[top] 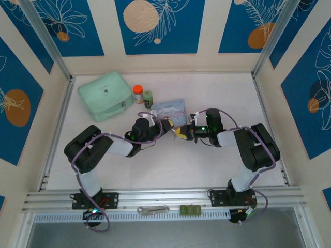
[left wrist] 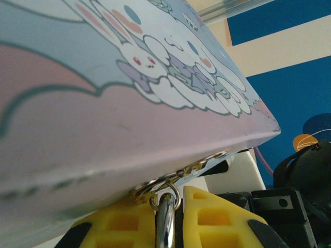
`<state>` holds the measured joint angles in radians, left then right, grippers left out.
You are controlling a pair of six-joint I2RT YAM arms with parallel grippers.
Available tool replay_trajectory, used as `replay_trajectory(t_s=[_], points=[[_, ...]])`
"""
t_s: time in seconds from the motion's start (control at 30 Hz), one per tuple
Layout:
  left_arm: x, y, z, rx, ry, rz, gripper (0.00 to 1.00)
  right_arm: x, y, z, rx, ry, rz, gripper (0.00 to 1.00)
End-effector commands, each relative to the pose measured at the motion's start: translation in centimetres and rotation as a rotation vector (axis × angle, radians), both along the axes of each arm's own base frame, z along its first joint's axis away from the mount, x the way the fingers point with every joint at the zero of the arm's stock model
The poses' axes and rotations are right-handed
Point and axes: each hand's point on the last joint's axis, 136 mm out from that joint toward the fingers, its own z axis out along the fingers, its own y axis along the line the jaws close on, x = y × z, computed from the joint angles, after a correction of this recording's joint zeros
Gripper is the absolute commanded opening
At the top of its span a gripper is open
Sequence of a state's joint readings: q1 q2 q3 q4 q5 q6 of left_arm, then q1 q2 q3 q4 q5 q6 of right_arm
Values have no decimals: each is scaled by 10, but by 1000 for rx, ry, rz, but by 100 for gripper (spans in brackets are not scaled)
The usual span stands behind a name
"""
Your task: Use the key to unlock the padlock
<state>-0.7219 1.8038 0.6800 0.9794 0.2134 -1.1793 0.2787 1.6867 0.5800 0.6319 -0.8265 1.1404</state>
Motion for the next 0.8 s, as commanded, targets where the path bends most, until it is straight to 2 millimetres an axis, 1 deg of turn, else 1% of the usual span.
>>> replay_trajectory(t_s=[0.0, 0.03, 0.13, 0.3, 0.4, 0.53, 0.63, 0.77], points=[[-14, -18, 17, -43, -72, -94, 0, 19, -7, 14, 48, -48, -73, 0], [-12, -15, 15, -39, -74, -79, 0, 17, -9, 12, 48, -38, -78, 0], [-8, -9, 16, -46, -99, -34, 0, 14, -10, 12, 61, -13, -92, 0], [-7, -18, 28, -100, -132, -54, 0, 9, 9, 19, 92, 15, -92, 0], [-13, -26, 31, -116, -135, -90, 0, 12, 17, 22, 113, 42, -106, 0], [-22, -29, 32, -148, -129, -121, 0, 19, 23, 25, 141, 69, -113, 0], [-33, -33, 34, -169, -125, -163, 0, 24, 21, 25, 131, 47, -117, 0], [-57, -41, 24, -144, -75, -252, 0, 35, 12, 28, 79, -21, -113, 0]])
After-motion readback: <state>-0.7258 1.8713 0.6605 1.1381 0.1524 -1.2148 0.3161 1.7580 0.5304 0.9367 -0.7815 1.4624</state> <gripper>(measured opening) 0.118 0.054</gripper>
